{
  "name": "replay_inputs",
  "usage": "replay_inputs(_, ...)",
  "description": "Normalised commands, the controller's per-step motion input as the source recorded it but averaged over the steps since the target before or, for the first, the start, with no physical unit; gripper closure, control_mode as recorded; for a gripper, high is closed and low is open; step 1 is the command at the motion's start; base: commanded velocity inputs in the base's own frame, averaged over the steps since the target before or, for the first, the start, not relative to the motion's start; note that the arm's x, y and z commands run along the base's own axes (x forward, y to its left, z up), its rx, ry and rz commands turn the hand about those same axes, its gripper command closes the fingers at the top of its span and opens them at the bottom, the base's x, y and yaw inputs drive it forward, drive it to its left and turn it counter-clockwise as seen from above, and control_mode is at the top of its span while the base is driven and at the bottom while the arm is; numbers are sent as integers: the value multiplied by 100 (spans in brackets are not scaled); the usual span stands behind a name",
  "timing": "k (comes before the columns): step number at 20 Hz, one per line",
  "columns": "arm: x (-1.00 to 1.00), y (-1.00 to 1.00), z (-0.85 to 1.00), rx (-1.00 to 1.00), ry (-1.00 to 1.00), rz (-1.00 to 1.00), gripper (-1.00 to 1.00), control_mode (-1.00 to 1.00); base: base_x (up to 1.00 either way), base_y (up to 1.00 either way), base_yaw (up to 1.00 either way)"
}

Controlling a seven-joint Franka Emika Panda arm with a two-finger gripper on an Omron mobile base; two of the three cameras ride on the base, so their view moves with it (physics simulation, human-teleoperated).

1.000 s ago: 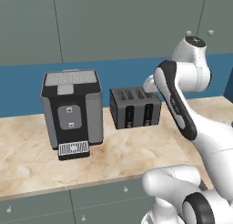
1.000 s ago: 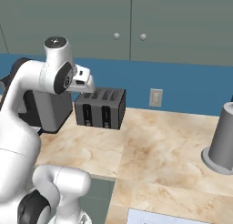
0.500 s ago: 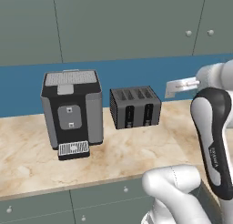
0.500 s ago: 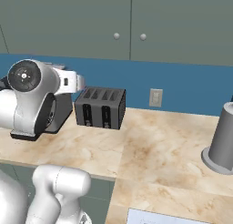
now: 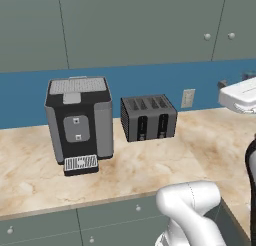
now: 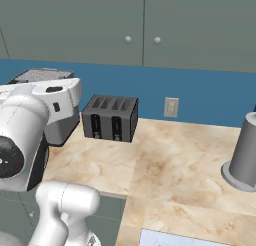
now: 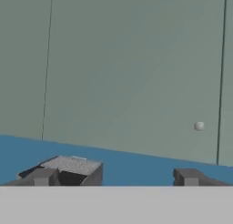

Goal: Open the cabinet directly in front. Then move the beer and the cup to the dining counter with the candle on it.

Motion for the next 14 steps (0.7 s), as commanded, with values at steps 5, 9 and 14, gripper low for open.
replay_inputs(5, -34, -4, 18, 2, -24, 0, -100, -100, 0, 0, 0)
replay_inputs(9, 0, -8, 0, 2, 0, -1, -100, -100, 0, 0, 0)
replay_inputs(14, 16, -42, 0, 11, 0, -6, -100, -100, 0, 0, 0)
